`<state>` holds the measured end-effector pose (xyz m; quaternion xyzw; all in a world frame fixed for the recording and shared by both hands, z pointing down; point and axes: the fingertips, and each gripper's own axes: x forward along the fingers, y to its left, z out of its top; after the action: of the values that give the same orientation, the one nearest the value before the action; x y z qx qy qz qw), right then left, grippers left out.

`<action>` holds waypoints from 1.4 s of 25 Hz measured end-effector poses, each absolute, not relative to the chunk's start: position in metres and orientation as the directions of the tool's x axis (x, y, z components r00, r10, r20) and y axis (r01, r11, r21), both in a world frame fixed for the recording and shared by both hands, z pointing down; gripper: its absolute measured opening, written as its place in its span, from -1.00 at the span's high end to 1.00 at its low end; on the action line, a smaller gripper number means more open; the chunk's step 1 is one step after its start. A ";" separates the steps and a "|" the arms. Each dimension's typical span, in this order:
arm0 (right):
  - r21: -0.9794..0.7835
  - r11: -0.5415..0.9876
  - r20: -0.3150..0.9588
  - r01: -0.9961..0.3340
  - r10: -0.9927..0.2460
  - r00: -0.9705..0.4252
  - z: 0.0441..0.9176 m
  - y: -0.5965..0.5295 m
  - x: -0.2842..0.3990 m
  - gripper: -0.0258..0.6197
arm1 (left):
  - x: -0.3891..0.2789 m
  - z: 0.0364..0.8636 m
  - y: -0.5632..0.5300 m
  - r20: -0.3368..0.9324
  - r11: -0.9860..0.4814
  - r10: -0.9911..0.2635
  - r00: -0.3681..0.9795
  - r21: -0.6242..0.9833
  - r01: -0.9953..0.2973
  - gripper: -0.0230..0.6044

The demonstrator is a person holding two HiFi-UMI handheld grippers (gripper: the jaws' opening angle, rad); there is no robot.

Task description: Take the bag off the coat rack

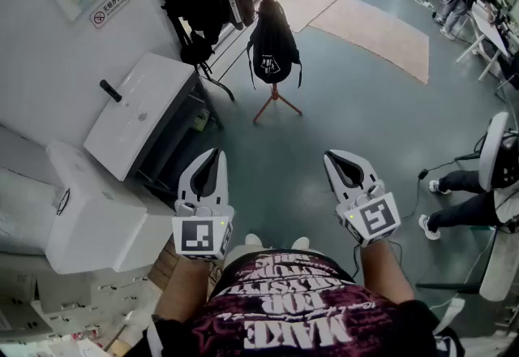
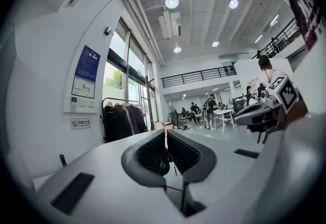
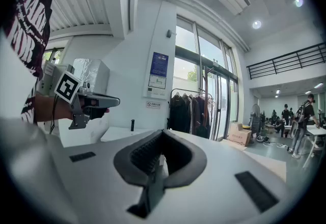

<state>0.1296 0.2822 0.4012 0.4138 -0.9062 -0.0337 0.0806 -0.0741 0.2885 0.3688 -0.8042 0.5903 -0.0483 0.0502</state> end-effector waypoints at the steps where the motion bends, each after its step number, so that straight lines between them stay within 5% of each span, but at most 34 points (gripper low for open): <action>1: 0.119 0.658 0.124 -0.744 -0.753 -0.646 0.402 0.283 0.122 0.91 | -0.078 0.369 0.288 0.028 -0.302 -0.953 0.301 -0.140 -0.943 0.87; 12: 0.105 0.592 0.145 -0.799 -0.804 -0.577 0.412 0.285 0.075 0.89 | -0.143 0.384 0.289 0.014 -0.302 -0.953 0.303 -0.139 -0.943 0.87; 18: 0.108 0.538 0.129 -0.836 -0.842 -0.524 0.416 0.290 0.067 0.67 | -0.168 0.384 0.291 -0.059 -0.353 -0.931 0.360 -0.098 -0.930 0.87; 26: 0.086 0.514 0.155 -0.853 -0.853 -0.498 0.421 0.270 0.063 0.54 | -0.168 0.412 0.267 0.040 -0.401 -0.916 0.399 -0.086 -0.912 0.86; 35: 0.059 0.521 0.162 -0.852 -0.847 -0.506 0.434 0.213 0.077 0.51 | -0.164 0.407 0.206 0.000 -0.388 -0.921 0.388 -0.051 -0.920 0.79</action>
<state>0.0767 0.2132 0.4341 0.4894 -0.8678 0.0143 0.0854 -0.1637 0.2063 0.4073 -0.8329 0.5528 -0.0140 0.0216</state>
